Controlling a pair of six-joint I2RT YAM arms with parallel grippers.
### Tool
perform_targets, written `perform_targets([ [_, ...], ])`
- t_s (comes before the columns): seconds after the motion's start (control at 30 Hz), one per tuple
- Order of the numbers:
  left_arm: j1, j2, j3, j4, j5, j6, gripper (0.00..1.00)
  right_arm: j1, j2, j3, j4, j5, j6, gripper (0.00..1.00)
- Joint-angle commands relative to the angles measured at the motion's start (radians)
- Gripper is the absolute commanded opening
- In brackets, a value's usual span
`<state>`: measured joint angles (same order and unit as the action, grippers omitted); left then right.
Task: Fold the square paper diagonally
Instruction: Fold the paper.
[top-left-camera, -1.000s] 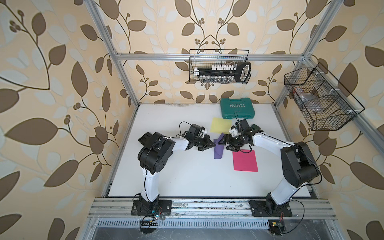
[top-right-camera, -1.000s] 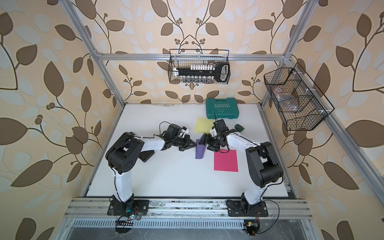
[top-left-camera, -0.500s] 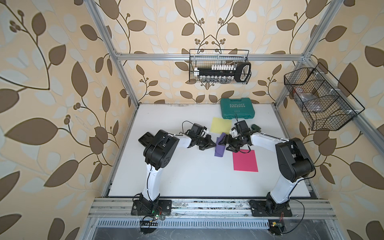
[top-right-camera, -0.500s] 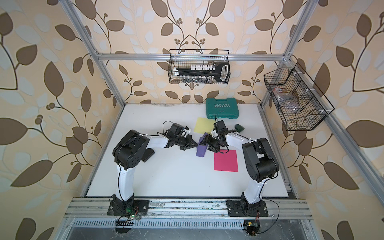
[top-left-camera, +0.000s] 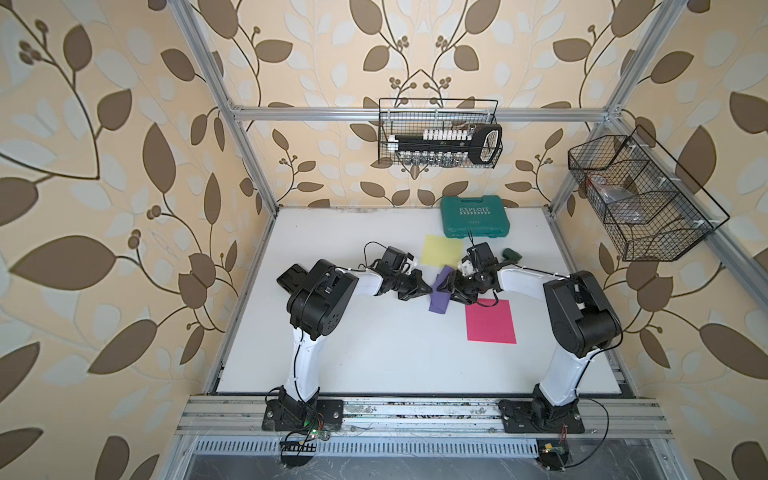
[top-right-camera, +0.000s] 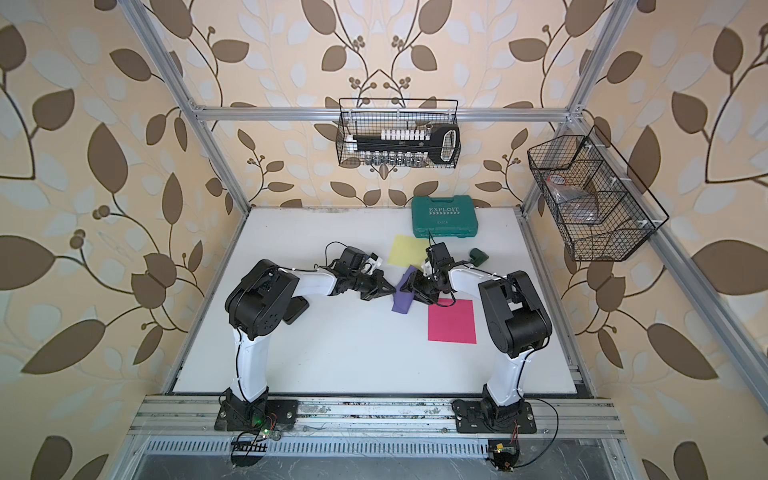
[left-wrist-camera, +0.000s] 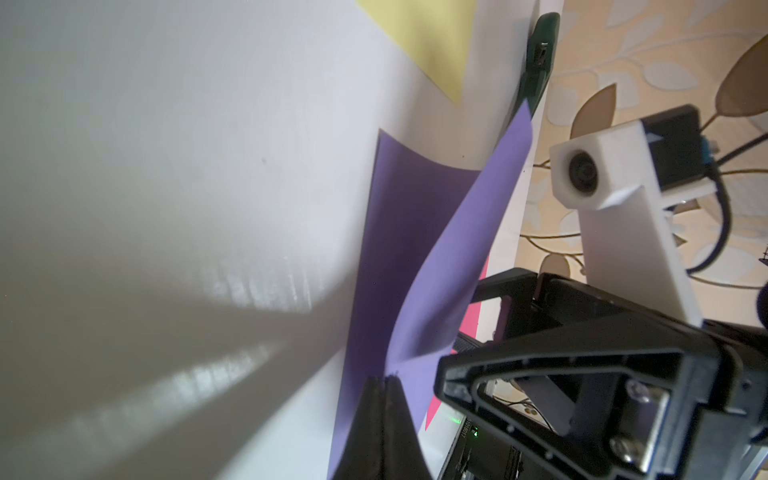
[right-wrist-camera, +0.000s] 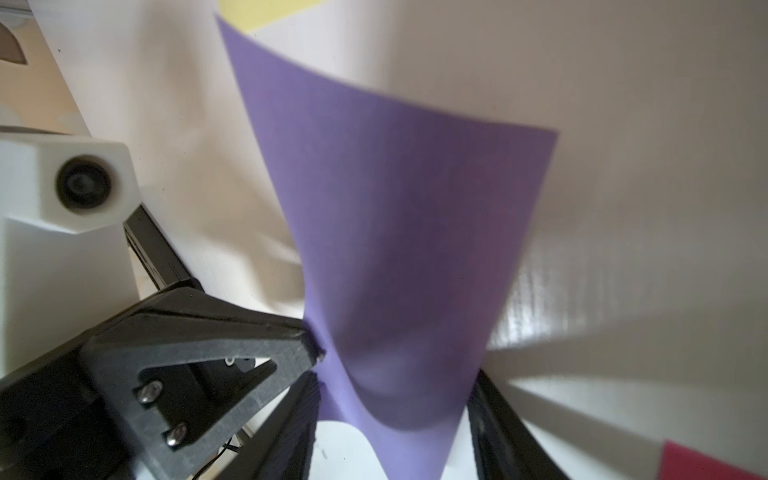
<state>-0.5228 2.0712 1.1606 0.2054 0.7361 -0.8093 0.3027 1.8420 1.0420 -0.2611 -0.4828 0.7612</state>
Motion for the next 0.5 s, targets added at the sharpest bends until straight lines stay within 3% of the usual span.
perform_targets([
  [0.0, 0.004, -0.002, 0.022, 0.011, 0.039, 0.030, 0.00, 0.001, 0.022, -0.014, 0.040, -0.007, 0.008, 0.58],
  [0.47, 0.004, 0.037, 0.056, -0.020, 0.036, 0.045, 0.00, -0.008, 0.046, -0.065, 0.214, -0.119, -0.001, 0.44],
])
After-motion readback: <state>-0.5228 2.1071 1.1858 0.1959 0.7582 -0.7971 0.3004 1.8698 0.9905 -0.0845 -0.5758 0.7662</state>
